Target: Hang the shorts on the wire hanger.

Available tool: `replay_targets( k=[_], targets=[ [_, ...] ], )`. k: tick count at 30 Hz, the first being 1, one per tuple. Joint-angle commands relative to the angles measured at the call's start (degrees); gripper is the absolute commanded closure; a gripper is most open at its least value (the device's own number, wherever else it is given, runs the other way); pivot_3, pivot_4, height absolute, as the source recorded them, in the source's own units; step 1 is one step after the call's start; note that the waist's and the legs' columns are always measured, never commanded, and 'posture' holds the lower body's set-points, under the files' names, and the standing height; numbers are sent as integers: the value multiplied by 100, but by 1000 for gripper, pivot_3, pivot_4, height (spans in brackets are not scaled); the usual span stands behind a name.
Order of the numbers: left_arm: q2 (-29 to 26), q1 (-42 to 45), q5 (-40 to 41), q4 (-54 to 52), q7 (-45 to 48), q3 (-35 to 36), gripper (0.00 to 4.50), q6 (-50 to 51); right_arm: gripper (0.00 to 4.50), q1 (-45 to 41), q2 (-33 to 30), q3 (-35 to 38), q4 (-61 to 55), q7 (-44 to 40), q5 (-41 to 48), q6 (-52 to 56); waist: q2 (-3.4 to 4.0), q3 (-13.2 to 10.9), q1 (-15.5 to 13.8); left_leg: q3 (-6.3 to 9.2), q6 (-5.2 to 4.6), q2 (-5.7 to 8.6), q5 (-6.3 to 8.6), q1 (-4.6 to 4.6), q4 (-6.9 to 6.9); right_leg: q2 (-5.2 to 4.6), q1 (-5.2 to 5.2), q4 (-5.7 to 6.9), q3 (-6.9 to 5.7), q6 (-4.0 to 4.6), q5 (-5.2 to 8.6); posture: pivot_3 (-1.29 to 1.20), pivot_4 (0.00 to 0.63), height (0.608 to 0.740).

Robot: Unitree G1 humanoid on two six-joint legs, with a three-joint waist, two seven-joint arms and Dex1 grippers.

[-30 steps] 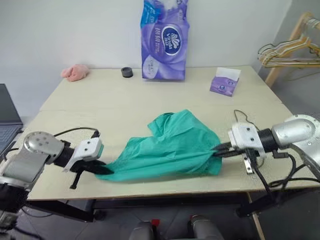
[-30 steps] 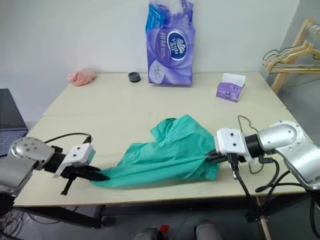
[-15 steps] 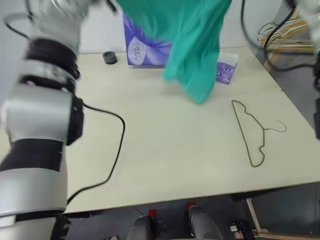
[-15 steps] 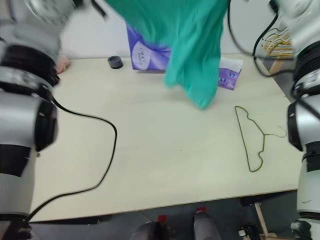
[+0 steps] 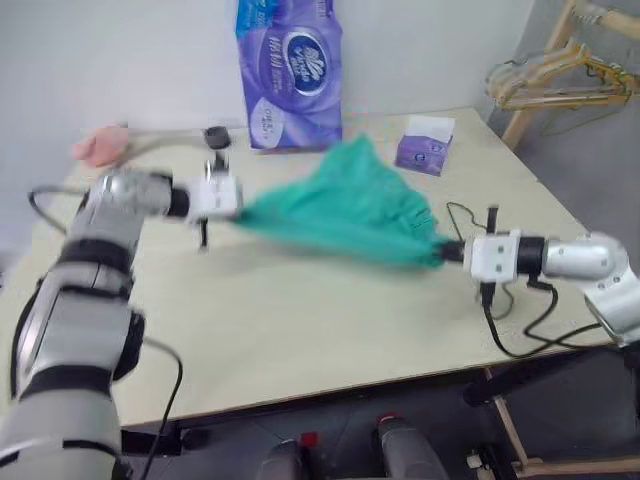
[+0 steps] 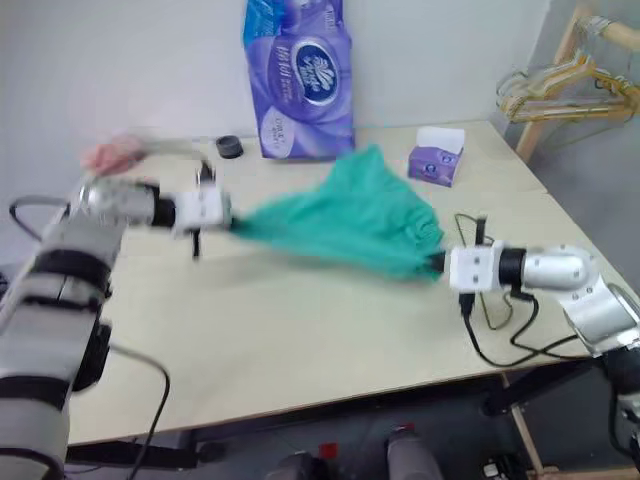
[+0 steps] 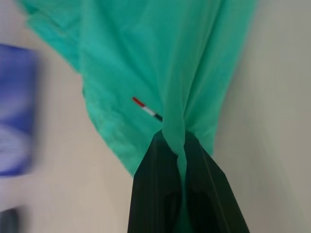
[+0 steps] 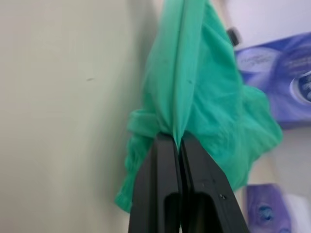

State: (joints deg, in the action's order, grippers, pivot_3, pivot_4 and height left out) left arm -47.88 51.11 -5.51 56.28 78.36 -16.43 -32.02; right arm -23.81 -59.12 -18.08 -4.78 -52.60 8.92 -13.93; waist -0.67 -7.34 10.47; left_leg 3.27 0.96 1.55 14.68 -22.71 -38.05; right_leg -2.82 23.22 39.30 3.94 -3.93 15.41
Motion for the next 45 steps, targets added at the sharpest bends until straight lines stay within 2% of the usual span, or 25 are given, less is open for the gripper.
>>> replay_targets(
  k=[1,4,7,9,12,15,19,25,33,37,40,45],
  targets=[
    [-1080,-1660,357,-1284,1097,105,4500,701,4480,17,-167,520,-189,-19,-227,442,-8,-5,98,0,-4,-16,4,-4,0,14,8,-5,2,3,-2,-106,115,740],
    [-1389,-2553,557,-2386,1191,199,4500,1108,4480,-12,-172,557,-328,-206,-325,540,-24,-8,15,18,-4,-30,4,-2,-3,24,4,-5,-10,13,-7,-102,114,740],
    [-1839,-3457,1168,-3858,1384,144,4500,1930,4480,112,-375,497,-698,-670,-227,578,-20,-7,-99,16,-4,-26,5,11,-2,24,-11,-10,-12,13,-7,-106,112,740],
    [-2214,-3875,1680,-4740,1413,54,4500,2505,4480,292,-510,443,-1017,-966,-143,628,-21,-8,-188,12,-4,-25,6,8,-2,21,-12,-20,-10,13,-7,-106,113,740],
    [-2692,-4245,2150,-5439,1414,-60,4500,2924,4480,559,-611,408,-1440,-1188,-24,903,-37,-16,-308,19,-3,-26,7,2,-5,20,-12,-22,-20,13,-8,-109,113,740],
    [-2884,-4289,2189,-5575,1414,-186,4500,2918,4480,784,-631,424,-1677,-1320,-2,1127,-35,-17,-396,14,-4,-27,6,11,-5,25,-17,-22,-19,16,-9,-113,113,740],
    [-2739,-3797,2057,-5361,1414,-407,4500,2946,4480,1359,-921,452,-2161,-1590,80,1635,-37,-22,-477,-8,-4,-29,6,37,-4,31,-50,-32,-20,16,-3,-120,111,740],
    [-2938,-3614,2328,-5578,1414,-752,4500,3036,4480,1888,-1058,568,-2549,-1641,53,1938,-38,-22,-500,-20,-4,-37,7,40,-4,40,-52,-34,-15,9,1,-130,111,740],
    [-3240,-3745,2780,-6177,1414,-904,4500,3378,4480,2093,-1122,620,-2581,-1761,-79,1972,-44,-26,-496,-27,-2,-53,9,42,-3,55,-52,-36,-15,3,7,-134,114,740],
    [-3163,-3807,2831,-6336,1413,-786,4500,3565,4480,2057,-1130,547,-2593,-1898,-114,2064,-45,-27,-497,-32,-2,-54,9,47,-2,56,-54,-37,-13,2,9,-132,116,740],
    [-3304,-3866,2967,-6522,1414,-787,3948,3753,3915,1988,-1099,578,-2571,-1971,-119,2086,-49,-29,-497,-35,-1,-54,10,50,-2,56,-56,-37,-13,1,11,-132,116,740],
    [-3324,-4076,3139,-6838,1413,-574,2543,4024,2351,1873,-1085,615,-2470,-2142,-237,1869,-52,-33,-499,-36,-1,-57,10,54,-2,58,-58,-38,-12,3,13,-130,116,740]
  ],
)
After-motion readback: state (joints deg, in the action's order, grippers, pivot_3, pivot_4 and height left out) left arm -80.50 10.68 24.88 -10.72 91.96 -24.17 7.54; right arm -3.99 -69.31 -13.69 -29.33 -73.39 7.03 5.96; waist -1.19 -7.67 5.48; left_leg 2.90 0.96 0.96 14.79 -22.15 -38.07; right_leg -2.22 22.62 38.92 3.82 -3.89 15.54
